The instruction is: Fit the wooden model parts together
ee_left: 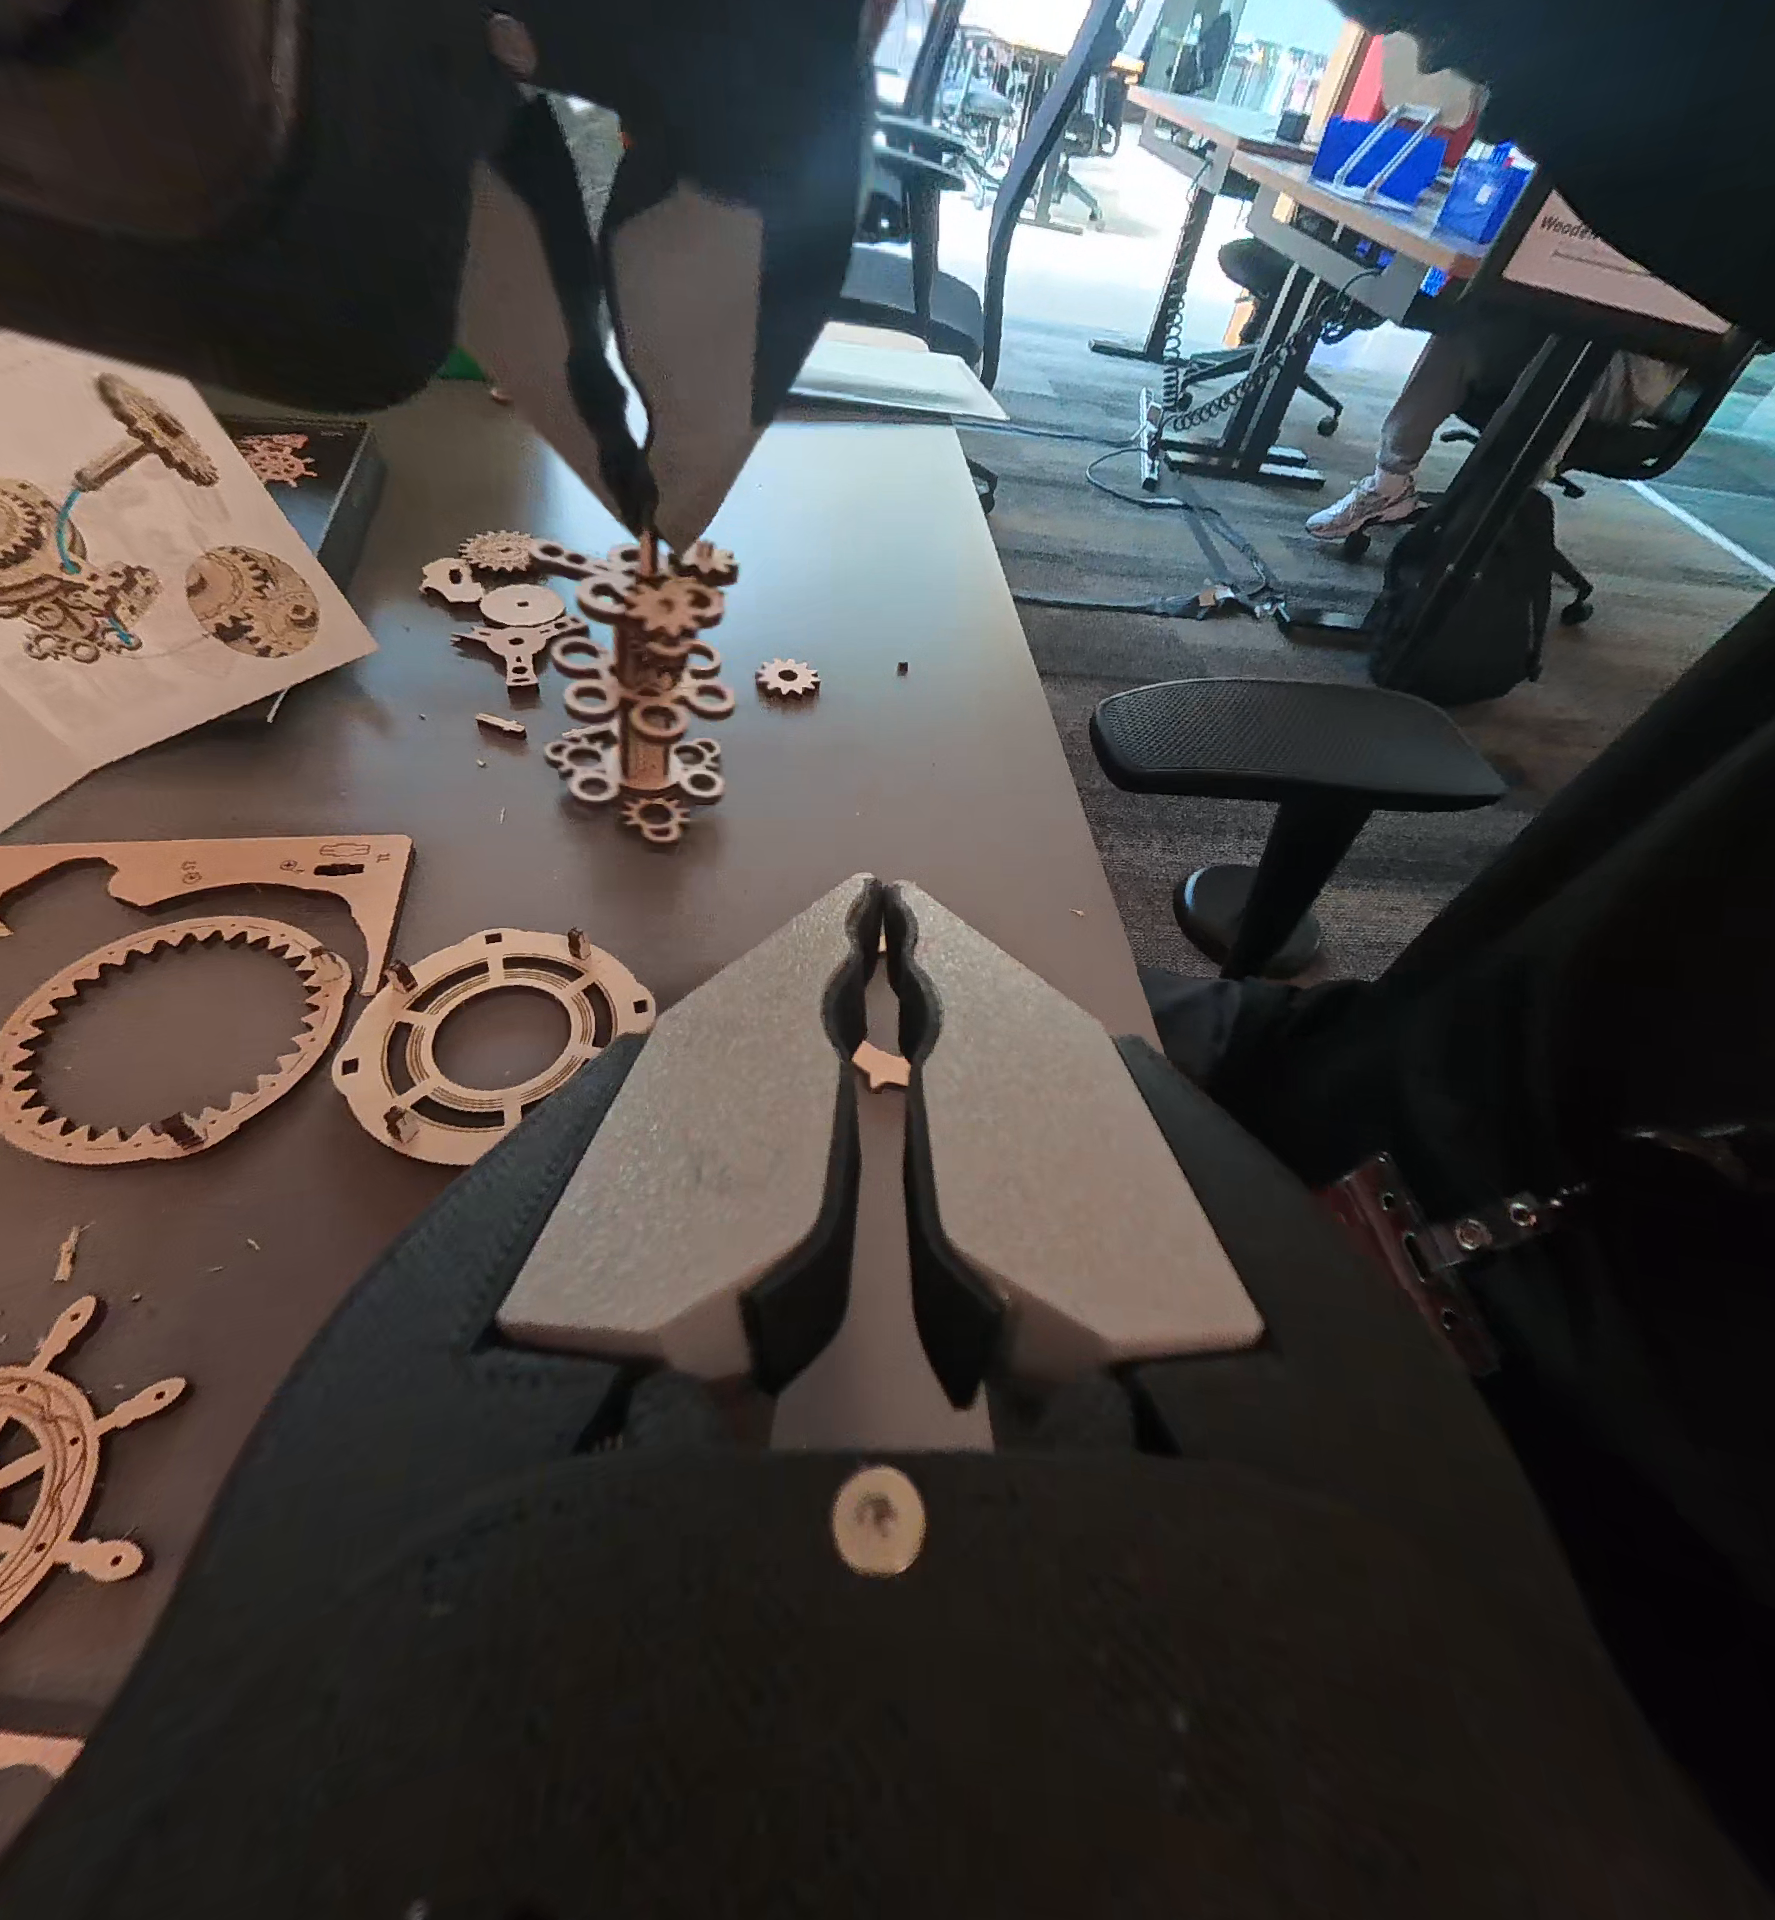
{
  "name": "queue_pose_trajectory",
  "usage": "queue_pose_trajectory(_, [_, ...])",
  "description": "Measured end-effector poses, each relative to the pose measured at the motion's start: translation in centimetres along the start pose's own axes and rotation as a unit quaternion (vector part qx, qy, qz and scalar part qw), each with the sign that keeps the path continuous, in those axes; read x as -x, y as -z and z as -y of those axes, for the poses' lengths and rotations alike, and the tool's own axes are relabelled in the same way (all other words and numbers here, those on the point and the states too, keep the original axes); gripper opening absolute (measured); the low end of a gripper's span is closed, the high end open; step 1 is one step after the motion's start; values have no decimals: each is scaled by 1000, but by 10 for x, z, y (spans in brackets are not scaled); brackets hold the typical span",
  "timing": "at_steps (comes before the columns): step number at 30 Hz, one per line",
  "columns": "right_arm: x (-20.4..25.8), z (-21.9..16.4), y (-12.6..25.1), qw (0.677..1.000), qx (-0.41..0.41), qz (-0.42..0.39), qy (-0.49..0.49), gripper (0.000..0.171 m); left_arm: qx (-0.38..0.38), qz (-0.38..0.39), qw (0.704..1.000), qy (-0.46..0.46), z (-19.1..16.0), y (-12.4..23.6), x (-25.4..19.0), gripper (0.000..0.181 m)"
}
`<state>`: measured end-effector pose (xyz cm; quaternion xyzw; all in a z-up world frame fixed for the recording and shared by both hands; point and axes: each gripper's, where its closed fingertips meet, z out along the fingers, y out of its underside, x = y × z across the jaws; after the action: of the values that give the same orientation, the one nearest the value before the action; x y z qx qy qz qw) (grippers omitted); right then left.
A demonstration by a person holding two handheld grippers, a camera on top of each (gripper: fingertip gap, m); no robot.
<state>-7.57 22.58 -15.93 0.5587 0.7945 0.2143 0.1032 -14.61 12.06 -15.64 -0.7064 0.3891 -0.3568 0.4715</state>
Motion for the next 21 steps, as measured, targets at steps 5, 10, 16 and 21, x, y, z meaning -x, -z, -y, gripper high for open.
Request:
queue_pose_trajectory(5, [-3,3,4,999,-39,12,-10,2,12,-1,1000,-8,-3,-3,-2,0])
queue_pose_trajectory(10, [-4,0,9,994,-100,27,-30,8,14,-1,1000,-8,-3,-3,-2,0])
queue_pose_trajectory(16, [-3,-11,25,960,-265,27,-82,9,-16,7,1000,10,4,3,4,0])
queue_pose_trajectory(21, [-1,-23,25,873,-469,12,-134,16,-36,40,998,30,12,1,16,3])
